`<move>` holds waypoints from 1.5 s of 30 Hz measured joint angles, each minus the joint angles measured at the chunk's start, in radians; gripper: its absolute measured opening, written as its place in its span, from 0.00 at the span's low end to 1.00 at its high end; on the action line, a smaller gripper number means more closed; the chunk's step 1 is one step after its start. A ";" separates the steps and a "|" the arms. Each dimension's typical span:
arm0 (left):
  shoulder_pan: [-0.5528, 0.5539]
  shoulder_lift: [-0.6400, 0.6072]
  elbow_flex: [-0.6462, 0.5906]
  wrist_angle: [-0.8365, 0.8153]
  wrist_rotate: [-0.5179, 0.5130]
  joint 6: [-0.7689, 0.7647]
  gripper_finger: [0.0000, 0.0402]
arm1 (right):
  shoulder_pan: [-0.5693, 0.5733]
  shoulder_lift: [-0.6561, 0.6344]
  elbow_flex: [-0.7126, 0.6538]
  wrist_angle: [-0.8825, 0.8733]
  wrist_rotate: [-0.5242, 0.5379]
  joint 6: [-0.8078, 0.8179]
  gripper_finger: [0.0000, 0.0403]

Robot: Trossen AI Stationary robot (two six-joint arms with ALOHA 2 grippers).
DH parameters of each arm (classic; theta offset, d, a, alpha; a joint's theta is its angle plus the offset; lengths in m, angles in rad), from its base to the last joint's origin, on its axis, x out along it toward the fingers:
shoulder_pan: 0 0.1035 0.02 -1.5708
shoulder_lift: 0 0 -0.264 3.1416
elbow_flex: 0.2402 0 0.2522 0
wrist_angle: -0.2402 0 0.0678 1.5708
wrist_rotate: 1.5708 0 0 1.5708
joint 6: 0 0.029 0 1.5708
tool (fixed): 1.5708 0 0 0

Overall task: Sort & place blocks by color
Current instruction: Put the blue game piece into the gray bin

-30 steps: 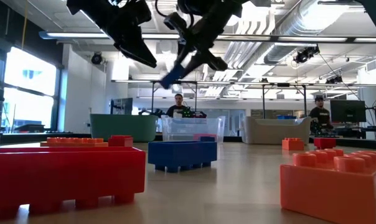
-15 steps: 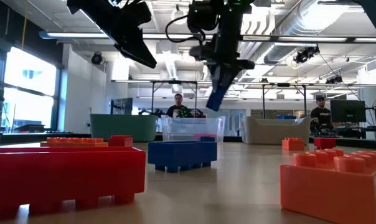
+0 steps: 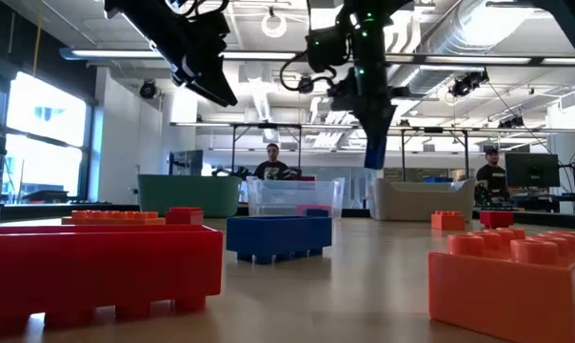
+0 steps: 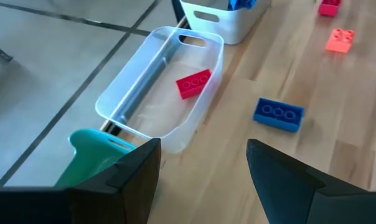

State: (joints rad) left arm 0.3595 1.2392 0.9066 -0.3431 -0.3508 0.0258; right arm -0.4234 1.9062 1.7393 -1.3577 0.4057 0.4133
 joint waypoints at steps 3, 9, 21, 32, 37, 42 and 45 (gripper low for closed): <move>0.000 0.000 0.000 0.004 -0.029 -0.023 0.57 | -0.036 -0.029 0.000 -0.019 0.066 -0.028 0.18; 0.012 0.000 0.000 0.005 -0.035 -0.050 0.57 | -0.131 -0.125 -0.083 0.033 0.117 -0.059 0.18; 0.042 0.000 0.000 0.004 -0.035 -0.096 0.57 | -0.319 -0.309 -0.464 0.482 -0.178 -0.123 0.20; 0.042 0.000 0.000 0.000 -0.035 -0.102 0.57 | -0.376 -0.324 -0.628 0.651 -0.283 -0.081 0.20; 0.042 0.000 0.000 0.000 -0.034 -0.102 0.57 | -0.376 -0.324 -0.628 0.651 -0.294 -0.077 0.21; 0.042 0.000 0.000 0.000 -0.016 -0.102 0.57 | -0.376 -0.324 -0.628 0.645 -0.295 -0.054 0.21; 0.042 0.000 0.000 0.000 -0.016 -0.102 0.57 | -0.368 -0.324 -0.628 0.644 -0.304 -0.045 0.21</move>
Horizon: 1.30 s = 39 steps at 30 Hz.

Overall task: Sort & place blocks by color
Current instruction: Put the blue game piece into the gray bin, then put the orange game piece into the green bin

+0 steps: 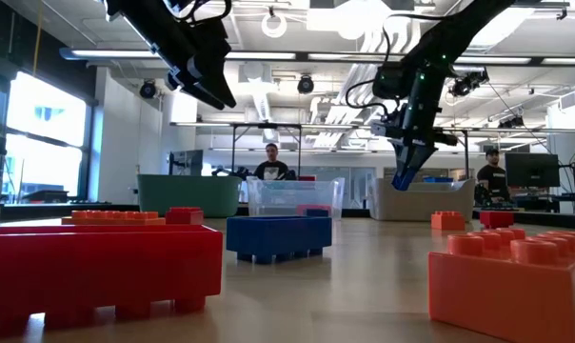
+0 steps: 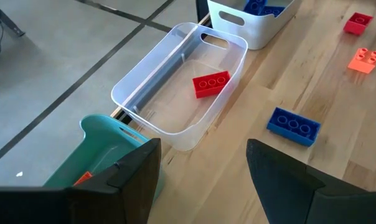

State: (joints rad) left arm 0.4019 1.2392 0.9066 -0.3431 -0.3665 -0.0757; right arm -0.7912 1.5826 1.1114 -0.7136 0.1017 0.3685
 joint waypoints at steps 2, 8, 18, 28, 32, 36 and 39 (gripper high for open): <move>0.000 0.000 0.000 0.000 0.000 0.000 0.57 | 0.006 0.000 0.000 0.000 0.000 0.001 0.21; 0.000 0.000 0.000 -0.004 0.029 0.000 0.57 | 0.022 0.000 0.000 0.000 0.021 0.020 0.22; -0.003 0.000 0.000 -0.004 0.072 0.044 0.57 | 0.019 0.000 0.000 -0.011 -0.006 0.016 0.29; -0.024 0.000 0.000 -0.009 0.097 0.017 0.57 | 0.019 -0.019 0.000 -0.012 -0.045 0.087 0.45; -0.057 0.000 0.000 -0.036 0.097 -0.059 0.57 | 0.025 -0.058 0.002 -0.012 -0.121 0.147 0.45; -0.099 0.000 0.000 -0.085 0.097 -0.078 0.57 | 0.060 -0.112 0.002 -0.012 -0.139 0.196 0.46; -0.132 0.000 0.000 -0.130 0.103 -0.057 0.57 | 0.102 -0.149 0.002 -0.011 -0.138 0.231 0.46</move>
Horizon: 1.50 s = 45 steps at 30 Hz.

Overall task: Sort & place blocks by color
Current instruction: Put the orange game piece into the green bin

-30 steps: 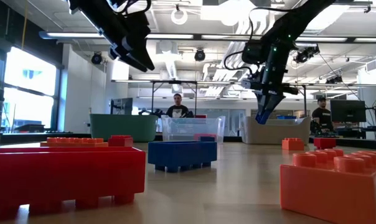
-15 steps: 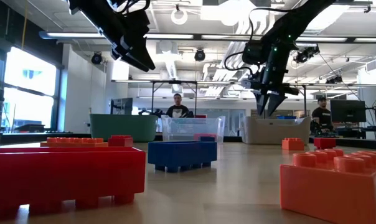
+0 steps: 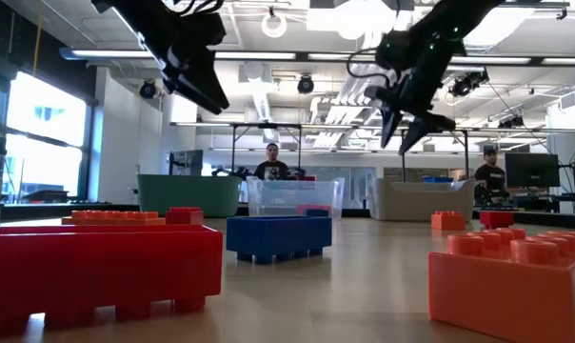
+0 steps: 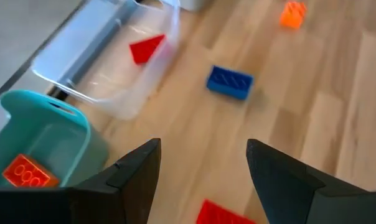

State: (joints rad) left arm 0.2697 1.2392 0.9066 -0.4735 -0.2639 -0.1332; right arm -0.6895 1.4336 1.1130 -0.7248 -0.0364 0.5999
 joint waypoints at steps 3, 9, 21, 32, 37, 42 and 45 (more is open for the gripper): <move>-0.031 0.000 0.000 -0.043 0.031 0.035 0.57 | 0.045 -0.027 0.000 0.002 0.001 0.033 0.46; -0.092 0.000 0.000 -0.081 0.141 0.039 0.57 | 0.136 -0.042 0.000 0.005 0.004 0.081 0.46; -0.300 0.000 0.000 -0.086 0.168 -0.032 0.57 | 0.262 -0.042 0.000 0.019 0.006 0.100 0.46; -0.513 0.084 -0.001 -0.090 0.124 -0.201 0.57 | 0.294 -0.042 0.000 0.019 0.003 0.088 0.46; -0.579 0.169 -0.001 -0.081 0.046 -0.263 0.57 | 0.293 -0.042 0.000 0.020 0.002 0.073 0.46; -0.600 0.253 -0.001 -0.079 0.046 -0.302 0.57 | 0.293 -0.042 0.000 0.020 0.002 0.053 0.46; -0.605 0.298 -0.001 -0.076 0.052 -0.310 0.57 | 0.293 -0.042 0.000 0.020 0.002 0.048 0.46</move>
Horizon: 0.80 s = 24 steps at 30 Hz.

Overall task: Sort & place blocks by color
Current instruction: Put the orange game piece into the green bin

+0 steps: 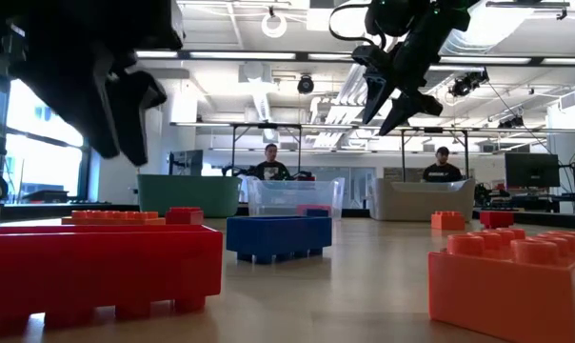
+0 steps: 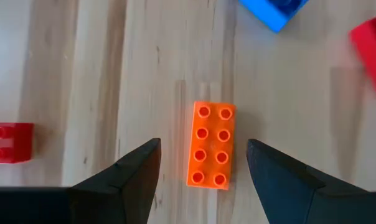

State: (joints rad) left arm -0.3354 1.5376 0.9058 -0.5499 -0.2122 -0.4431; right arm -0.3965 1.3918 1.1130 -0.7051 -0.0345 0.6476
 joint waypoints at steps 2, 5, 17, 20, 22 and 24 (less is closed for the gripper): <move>-0.001 0.029 0.000 -0.001 0.005 0.000 0.57 | 0.000 0.000 0.000 0.000 0.000 0.001 0.46; -0.001 0.068 0.000 0.014 0.031 0.000 0.57 | 0.000 0.000 0.000 0.000 0.000 0.000 0.46; 0.000 0.191 0.002 0.034 0.046 0.000 0.56 | 0.000 0.000 0.000 -0.001 0.000 -0.001 0.46; 0.000 0.197 0.003 0.036 0.047 0.000 0.51 | 0.000 0.000 0.000 -0.001 0.000 -0.001 0.46; -0.001 0.197 0.003 0.041 0.050 0.000 0.45 | 0.000 0.000 0.000 -0.001 0.000 -0.001 0.46; -0.001 0.196 0.003 0.043 0.052 0.008 0.36 | 0.000 0.000 0.000 -0.001 0.000 -0.001 0.46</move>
State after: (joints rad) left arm -0.3359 1.7336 0.9089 -0.5064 -0.1599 -0.4353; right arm -0.3965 1.3918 1.1130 -0.7059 -0.0345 0.6468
